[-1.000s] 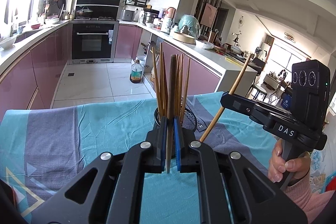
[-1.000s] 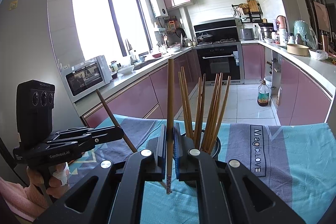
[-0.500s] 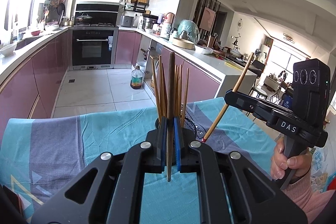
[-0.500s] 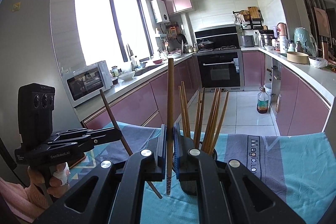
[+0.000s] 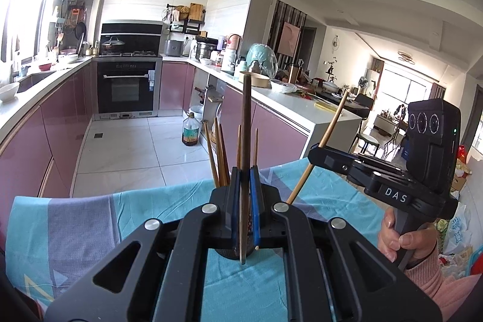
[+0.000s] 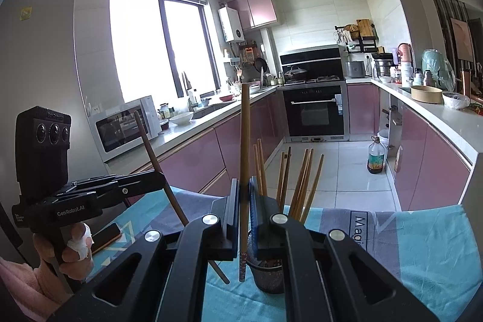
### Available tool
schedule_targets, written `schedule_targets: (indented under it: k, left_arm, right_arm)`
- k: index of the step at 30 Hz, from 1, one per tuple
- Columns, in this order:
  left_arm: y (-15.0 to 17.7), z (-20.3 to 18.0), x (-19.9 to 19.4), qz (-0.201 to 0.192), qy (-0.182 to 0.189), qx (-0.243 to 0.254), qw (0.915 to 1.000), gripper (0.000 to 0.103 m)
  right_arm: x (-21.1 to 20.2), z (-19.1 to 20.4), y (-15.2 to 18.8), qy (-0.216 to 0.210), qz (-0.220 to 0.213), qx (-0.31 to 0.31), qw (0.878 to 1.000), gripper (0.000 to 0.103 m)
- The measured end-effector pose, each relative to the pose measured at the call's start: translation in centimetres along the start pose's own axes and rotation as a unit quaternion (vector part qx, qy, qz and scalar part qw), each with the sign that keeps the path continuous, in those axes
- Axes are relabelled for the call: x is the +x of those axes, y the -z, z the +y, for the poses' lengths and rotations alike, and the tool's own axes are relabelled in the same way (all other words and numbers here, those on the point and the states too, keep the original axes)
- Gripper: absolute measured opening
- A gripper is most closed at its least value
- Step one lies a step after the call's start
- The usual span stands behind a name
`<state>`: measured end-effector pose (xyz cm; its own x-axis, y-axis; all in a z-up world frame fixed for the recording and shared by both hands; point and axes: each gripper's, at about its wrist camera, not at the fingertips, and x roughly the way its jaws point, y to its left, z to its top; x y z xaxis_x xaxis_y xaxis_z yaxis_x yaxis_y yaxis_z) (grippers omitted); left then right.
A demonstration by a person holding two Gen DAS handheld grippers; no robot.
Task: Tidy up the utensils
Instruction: 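Lower both held chopsticks into the mesh cup among the others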
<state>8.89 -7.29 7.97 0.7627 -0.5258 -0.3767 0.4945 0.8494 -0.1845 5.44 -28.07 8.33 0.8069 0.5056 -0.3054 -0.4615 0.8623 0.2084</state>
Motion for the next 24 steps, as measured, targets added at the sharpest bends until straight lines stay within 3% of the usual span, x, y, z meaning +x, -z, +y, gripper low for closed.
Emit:
schedule_targets:
  k: [24]
  left_arm:
    - [-1.8, -1.0, -1.3, -0.023, -0.002, 0.005, 0.9997, 0.007]
  right_arm:
    - [0.4, -0.6, -0.7, -0.002, -0.007, 0.001, 1.000, 0.005]
